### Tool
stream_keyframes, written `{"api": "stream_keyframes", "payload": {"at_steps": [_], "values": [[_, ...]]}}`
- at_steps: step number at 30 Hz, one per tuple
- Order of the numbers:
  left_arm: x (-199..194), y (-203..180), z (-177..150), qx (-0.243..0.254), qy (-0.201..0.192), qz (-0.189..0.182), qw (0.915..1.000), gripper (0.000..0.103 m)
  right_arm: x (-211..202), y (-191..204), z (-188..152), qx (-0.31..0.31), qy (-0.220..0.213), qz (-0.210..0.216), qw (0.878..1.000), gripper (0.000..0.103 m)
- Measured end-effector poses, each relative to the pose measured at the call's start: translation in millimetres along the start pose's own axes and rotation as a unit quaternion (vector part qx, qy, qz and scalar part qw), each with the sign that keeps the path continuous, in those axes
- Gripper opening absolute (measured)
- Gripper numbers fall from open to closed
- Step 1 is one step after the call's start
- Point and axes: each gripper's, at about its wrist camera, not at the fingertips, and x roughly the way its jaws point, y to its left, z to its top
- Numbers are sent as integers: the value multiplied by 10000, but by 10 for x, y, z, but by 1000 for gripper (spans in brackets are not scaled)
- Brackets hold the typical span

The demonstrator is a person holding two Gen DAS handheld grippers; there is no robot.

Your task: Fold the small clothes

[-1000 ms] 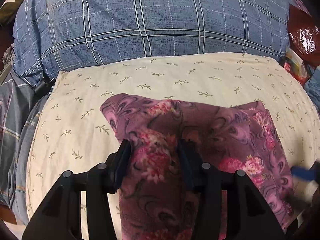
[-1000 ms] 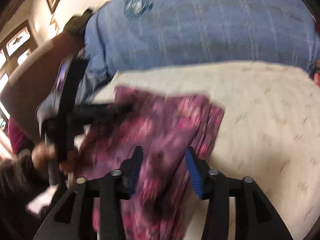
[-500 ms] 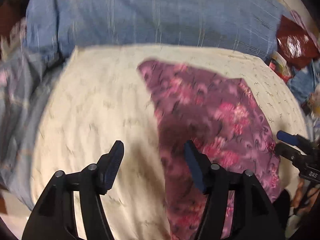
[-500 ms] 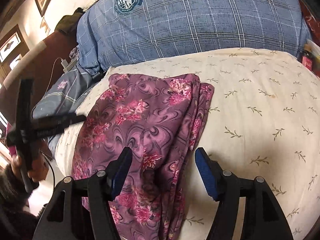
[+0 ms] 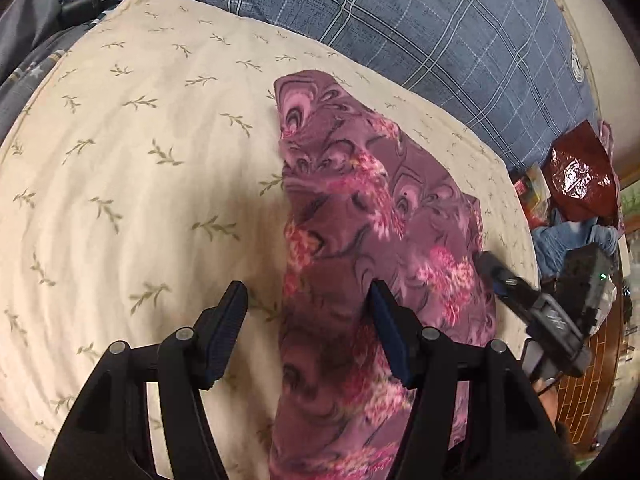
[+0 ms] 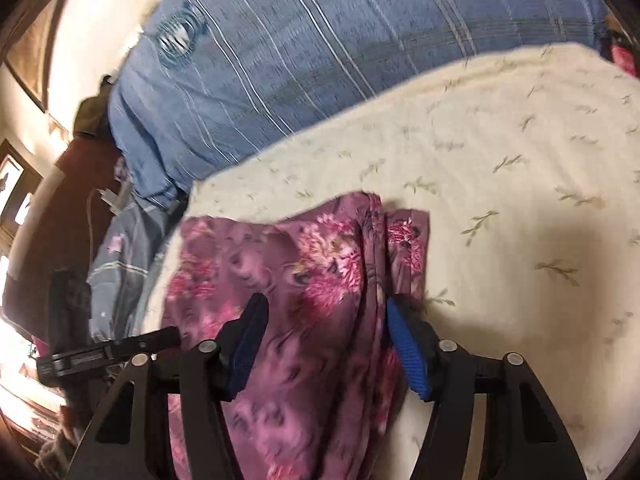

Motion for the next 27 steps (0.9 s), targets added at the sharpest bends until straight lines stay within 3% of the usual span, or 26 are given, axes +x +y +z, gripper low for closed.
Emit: {"api": "stream_keyframes", "payload": {"at_steps": [2, 6, 8, 11, 14, 17, 19, 20, 26, 27], "values": [[3, -6, 32, -17, 4, -38, 10000, 62, 46, 35, 25, -106, 33, 48, 9999, 18], [-20, -16, 116, 14, -134, -146, 9998, 62, -265, 28, 16, -91, -524, 587, 9969, 9], [69, -61, 185, 153, -146, 76, 9997, 64, -273, -45, -18, -115, -541, 507, 9972, 9], [167, -131, 192, 412, -228, 341, 9983, 67, -61, -166, -97, -111, -97, 39, 9999, 10], [144, -152, 128, 592, -315, 324, 9972, 67, -229, -23, -31, -117, -459, -250, 9986, 17], [124, -93, 67, 525, -293, 17, 9982, 67, -419, 257, 151, -420, -855, 208, 9952, 20], [89, -50, 34, 472, -305, -77, 9984, 67, -321, 532, 321, -753, -559, 640, 9935, 41], [76, -34, 23, 441, -294, -139, 9985, 67, -178, 679, 415, -932, -225, 802, 9922, 59], [6, 46, -37, 500, -171, -496, 9974, 67, 770, 1207, 649, -1644, 902, 449, 9812, 60], [4, 49, -42, 516, -157, -521, 9972, 67, 933, 1223, 644, -1671, 1177, 403, 9781, 51]]}}
